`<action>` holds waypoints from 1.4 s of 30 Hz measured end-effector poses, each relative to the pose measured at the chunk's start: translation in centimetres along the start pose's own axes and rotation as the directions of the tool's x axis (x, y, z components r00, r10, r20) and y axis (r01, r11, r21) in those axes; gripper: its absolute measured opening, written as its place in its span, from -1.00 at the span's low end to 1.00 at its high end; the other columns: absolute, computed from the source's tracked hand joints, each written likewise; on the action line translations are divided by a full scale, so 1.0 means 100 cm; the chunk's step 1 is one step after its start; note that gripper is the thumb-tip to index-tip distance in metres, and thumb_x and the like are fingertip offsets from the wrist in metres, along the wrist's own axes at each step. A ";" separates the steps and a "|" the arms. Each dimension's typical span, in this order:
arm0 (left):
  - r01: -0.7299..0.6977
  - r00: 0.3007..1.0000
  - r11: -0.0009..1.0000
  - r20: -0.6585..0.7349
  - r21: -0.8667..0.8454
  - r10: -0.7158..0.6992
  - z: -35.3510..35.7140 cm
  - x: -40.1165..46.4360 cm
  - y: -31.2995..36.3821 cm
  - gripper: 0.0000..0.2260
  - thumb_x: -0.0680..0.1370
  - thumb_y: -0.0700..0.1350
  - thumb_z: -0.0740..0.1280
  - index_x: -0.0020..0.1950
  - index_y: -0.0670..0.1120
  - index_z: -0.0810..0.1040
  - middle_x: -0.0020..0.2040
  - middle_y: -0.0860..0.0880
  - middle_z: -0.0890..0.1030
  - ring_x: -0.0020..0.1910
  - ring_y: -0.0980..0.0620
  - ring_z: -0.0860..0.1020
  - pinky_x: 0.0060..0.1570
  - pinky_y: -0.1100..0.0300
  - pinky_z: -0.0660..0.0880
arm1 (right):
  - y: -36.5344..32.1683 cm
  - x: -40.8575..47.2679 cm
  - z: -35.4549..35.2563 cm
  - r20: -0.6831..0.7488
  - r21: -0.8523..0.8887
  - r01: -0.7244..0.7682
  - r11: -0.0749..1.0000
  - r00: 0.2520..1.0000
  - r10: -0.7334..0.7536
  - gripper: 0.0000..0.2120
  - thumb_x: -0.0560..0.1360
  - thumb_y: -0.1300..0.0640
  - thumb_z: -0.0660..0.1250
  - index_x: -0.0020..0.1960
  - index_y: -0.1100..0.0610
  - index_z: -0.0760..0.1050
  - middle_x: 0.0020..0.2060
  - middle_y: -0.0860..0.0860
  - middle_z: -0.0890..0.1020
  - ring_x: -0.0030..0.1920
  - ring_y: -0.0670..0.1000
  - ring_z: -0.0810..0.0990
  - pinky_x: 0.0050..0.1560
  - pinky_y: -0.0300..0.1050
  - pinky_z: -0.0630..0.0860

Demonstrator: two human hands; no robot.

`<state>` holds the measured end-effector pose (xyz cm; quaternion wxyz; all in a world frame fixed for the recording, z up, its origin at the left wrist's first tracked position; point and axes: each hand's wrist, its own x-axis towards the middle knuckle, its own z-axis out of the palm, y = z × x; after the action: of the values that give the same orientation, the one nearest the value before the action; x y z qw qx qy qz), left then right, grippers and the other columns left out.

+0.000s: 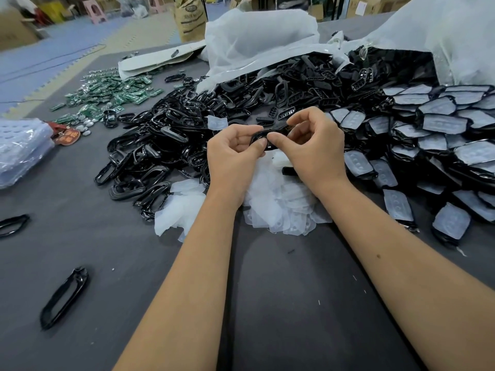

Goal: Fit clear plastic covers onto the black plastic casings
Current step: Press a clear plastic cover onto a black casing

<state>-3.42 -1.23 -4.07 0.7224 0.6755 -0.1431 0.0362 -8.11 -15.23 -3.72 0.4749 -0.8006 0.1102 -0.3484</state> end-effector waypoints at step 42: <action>0.022 0.911 0.998 -0.410 -0.055 -0.042 -0.010 0.005 0.007 -0.83 0.43 -0.29 0.49 -0.12 -0.03 0.63 -0.17 -0.16 0.56 -0.18 -0.13 0.51 -0.02 -0.21 0.57 | -0.052 0.005 -0.025 0.893 -0.217 0.262 0.941 0.443 0.083 -0.78 0.35 0.03 0.67 -0.07 -0.12 0.70 -0.15 -0.08 0.66 -0.26 -0.08 0.58 -0.10 -0.04 0.64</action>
<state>-2.92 -0.31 -3.29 0.7532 0.6372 0.0220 0.1620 -10.19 -14.46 1.58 0.3038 -0.9339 -0.1434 0.1225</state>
